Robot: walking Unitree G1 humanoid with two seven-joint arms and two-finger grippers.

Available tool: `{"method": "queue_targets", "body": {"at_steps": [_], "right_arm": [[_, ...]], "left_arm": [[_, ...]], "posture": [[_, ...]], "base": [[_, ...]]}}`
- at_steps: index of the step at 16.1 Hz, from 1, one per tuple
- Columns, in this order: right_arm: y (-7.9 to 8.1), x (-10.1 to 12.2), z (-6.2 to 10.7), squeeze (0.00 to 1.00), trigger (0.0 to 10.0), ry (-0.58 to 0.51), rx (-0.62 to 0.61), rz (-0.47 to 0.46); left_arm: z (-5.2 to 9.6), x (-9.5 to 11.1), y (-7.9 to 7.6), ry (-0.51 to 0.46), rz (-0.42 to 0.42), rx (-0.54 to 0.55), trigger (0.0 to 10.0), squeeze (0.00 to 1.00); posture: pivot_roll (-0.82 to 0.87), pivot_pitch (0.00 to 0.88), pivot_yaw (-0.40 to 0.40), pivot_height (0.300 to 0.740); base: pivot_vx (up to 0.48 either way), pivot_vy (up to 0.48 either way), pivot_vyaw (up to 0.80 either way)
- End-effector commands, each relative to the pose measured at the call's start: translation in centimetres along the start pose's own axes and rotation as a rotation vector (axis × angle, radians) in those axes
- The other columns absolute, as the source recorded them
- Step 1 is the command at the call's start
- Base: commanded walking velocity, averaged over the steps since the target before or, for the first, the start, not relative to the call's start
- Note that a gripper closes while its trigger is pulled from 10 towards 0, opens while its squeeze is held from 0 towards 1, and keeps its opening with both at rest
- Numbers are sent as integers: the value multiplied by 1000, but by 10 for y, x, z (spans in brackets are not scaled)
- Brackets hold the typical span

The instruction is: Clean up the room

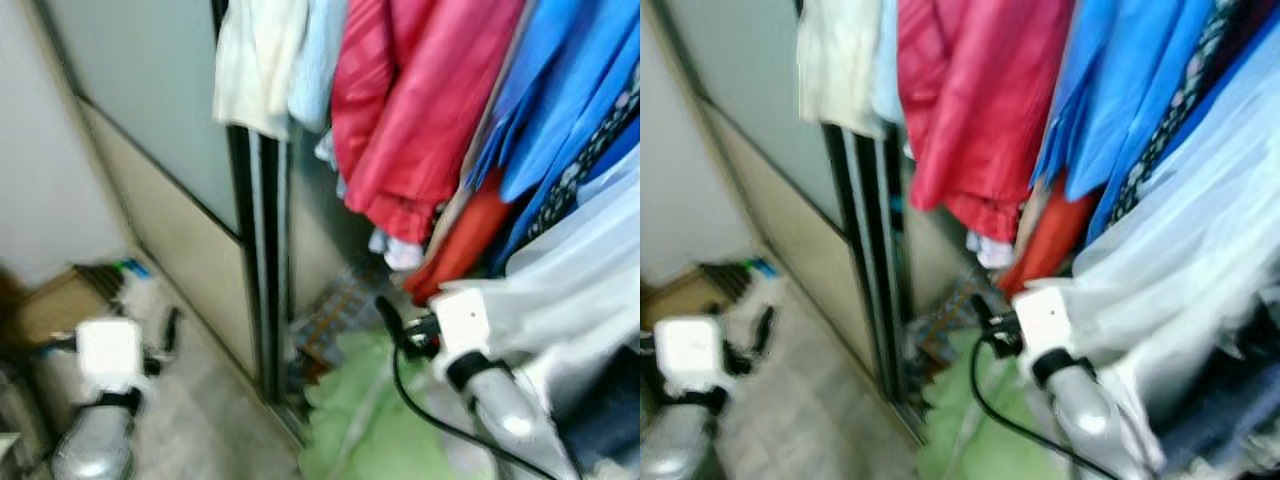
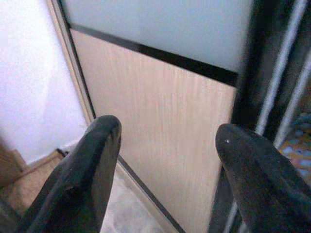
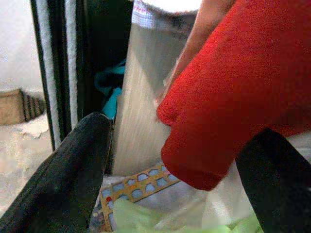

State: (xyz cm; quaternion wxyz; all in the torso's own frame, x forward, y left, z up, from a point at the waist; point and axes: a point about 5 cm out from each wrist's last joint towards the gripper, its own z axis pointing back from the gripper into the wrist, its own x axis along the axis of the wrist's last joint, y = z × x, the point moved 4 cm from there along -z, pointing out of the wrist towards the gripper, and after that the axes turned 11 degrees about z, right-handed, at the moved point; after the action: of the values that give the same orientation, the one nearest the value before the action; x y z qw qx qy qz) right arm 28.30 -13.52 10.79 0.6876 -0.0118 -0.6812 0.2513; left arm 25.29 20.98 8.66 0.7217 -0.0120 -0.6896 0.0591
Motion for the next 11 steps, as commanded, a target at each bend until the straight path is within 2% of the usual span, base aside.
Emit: {"method": "queue_targets", "body": {"at_steps": [1, 4, 7, 11], "right_arm": [[2, 1, -2, 0, 10000, -3, 10, -13], [3, 0, -3, 0, 10000, -1, 16, -15], [4, -1, -3, 0, 10000, 0, 23, -11], [1, -2, -5, 0, 10000, 10, 19, -19]], "left_arm": [[0, 0, 5, 2, -9, 12, 10000, 0], [1, -1, 8, 15, -33, 50, 10000, 0], [0, -4, 2, 34, 13, -13, 10000, 0], [0, -7, -2, 43, -14, -19, 10000, 0]], "posture": [[-14, 0, -88, 740], [-13, 0, -90, 740], [-14, 0, -94, 740], [-15, 0, -103, 740]], "base": [[0, 0, 800], [0, 0, 800], [0, 0, 800], [0, 0, 800]]}}
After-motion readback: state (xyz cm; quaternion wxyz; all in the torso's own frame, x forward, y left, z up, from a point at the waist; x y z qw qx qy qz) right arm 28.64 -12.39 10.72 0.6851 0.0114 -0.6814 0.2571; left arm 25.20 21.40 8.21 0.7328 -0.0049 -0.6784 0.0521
